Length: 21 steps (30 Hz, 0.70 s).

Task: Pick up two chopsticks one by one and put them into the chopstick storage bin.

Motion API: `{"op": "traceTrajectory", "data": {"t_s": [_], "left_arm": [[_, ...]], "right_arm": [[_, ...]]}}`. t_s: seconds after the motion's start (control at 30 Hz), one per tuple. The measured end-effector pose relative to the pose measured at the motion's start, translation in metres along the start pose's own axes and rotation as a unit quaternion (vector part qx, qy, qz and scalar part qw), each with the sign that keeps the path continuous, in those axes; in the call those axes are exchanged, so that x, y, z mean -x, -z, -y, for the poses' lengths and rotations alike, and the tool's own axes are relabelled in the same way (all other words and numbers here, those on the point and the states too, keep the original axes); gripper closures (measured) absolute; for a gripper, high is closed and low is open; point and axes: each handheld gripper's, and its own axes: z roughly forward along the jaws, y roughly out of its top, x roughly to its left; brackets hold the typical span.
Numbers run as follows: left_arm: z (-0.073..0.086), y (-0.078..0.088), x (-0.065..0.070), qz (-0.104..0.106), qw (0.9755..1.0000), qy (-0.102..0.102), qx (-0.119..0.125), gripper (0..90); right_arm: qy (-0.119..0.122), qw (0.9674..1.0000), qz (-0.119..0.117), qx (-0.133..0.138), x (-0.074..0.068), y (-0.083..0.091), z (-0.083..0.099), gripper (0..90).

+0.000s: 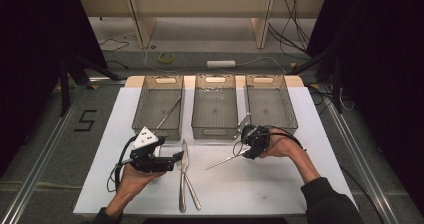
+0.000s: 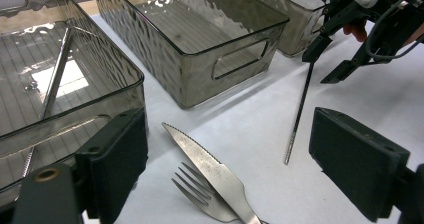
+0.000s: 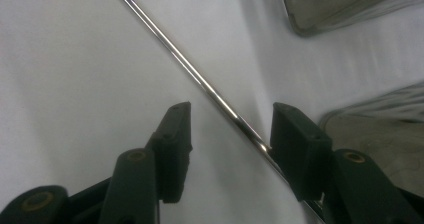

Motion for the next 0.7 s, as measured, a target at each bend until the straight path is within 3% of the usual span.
{"op": "traceTrajectory", "data": {"t_s": [0.13,0.37,0.7], "left_arm": [[0.0,-0.001,0.001,0.0,1.0,-0.001,0.001,15.3],[0.0,-0.001,0.002,0.002,1.0,-0.004,-0.002,15.3],[0.0,-0.002,0.002,0.003,1.0,-0.007,-0.004,15.3]], "right_arm": [[-0.008,1.0,-0.003,0.003,0.001,-0.001,-0.001,56.2],[-0.009,0.9997,-0.012,-0.017,0.006,-0.005,-0.001,58.8],[0.002,0.9994,-0.013,-0.032,0.007,-0.011,-0.006,63.9]]}}
